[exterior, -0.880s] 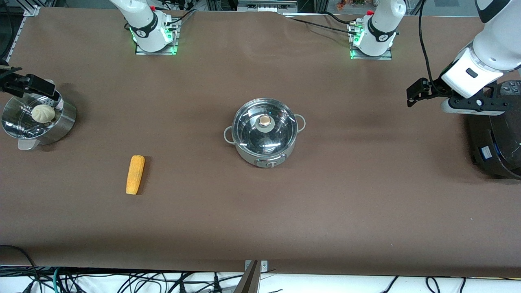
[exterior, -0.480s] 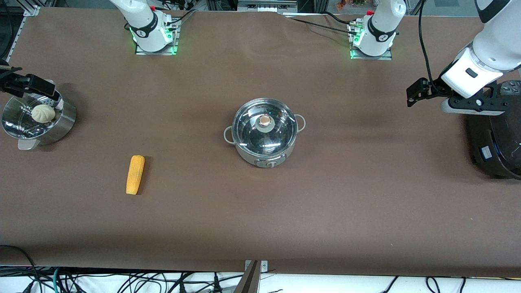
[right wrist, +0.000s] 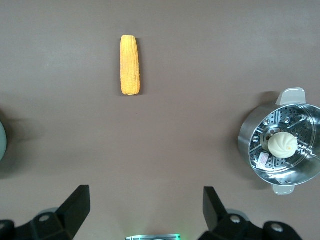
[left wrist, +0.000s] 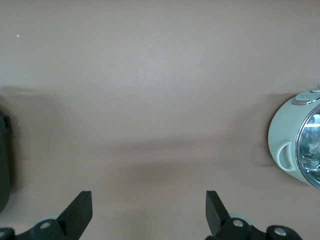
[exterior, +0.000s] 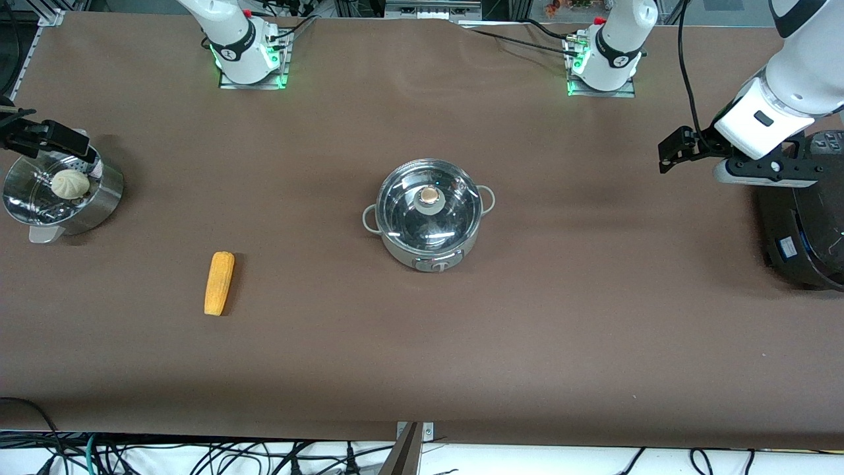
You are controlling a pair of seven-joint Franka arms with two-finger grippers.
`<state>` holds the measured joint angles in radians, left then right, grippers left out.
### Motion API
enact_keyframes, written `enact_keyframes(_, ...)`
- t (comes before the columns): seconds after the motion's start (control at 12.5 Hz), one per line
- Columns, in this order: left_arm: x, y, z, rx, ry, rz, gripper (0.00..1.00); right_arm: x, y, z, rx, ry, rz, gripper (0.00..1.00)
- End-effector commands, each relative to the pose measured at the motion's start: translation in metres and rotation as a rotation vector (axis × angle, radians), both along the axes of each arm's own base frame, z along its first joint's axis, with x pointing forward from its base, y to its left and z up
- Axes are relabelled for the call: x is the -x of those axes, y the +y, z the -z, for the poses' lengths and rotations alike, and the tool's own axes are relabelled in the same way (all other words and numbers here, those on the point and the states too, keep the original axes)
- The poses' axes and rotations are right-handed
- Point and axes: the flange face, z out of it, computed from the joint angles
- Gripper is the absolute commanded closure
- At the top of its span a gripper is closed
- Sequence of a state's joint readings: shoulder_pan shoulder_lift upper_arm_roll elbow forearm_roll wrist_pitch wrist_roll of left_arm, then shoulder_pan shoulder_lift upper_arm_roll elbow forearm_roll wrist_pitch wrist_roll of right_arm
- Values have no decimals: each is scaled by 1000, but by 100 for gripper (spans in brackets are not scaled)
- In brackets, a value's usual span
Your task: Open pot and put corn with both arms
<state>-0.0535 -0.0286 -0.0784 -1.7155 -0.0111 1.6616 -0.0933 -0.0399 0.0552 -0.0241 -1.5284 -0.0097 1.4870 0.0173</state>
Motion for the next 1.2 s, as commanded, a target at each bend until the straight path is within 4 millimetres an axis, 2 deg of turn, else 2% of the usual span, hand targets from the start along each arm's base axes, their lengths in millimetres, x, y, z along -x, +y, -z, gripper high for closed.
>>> enact_keyframes(0.0, -6, 1, -4, 17, 13, 17, 0, -2, -4, -7, 9, -10, -14, 0)
enact_keyframes(0.16, -6, 1, -3, 17, 15, 17, 0, -2, -4, -7, 9, -10, -14, 0)
enact_keyframes(0.24, -9, -1, 3, 17, 26, 18, 0, -2, -4, -7, 9, -10, -14, 0)
enact_keyframes(0.32, -14, -7, 19, 15, 59, 30, 0, -2, -5, -7, 9, -11, -12, 0)
enact_keyframes(0.48, -11, -11, 30, 9, 114, 36, 0, -2, -5, -7, 7, -10, -9, 0)
enact_keyframes(0.64, -11, -12, 32, 7, 119, 37, 0, -3, -6, -8, -1, -15, 11, 0)
enact_keyframes(0.72, -11, -15, 31, 7, 117, 44, 0, -6, -4, -3, -3, -12, 6, 0)
enact_keyframes(0.8, -9, -26, 29, 8, 115, 59, 0, -16, -2, 15, -1, 9, 1, 0)
enact_keyframes(0.88, -4, -52, 29, 7, 112, 80, 0, -32, 4, 52, -2, 67, -11, 0)
enact_keyframes(0.96, 0, -83, 27, 4, 106, 54, 0, -43, 5, 72, -11, 81, -27, 0)
enact_keyframes(1.04, -4, -122, 27, 9, 102, -1, 0, -54, 8, 91, -20, 62, -29, 0)
enact_keyframes(1.12, -10, -164, 29, 17, 98, -56, 0, -74, 23, 130, -40, 64, -34, 0)
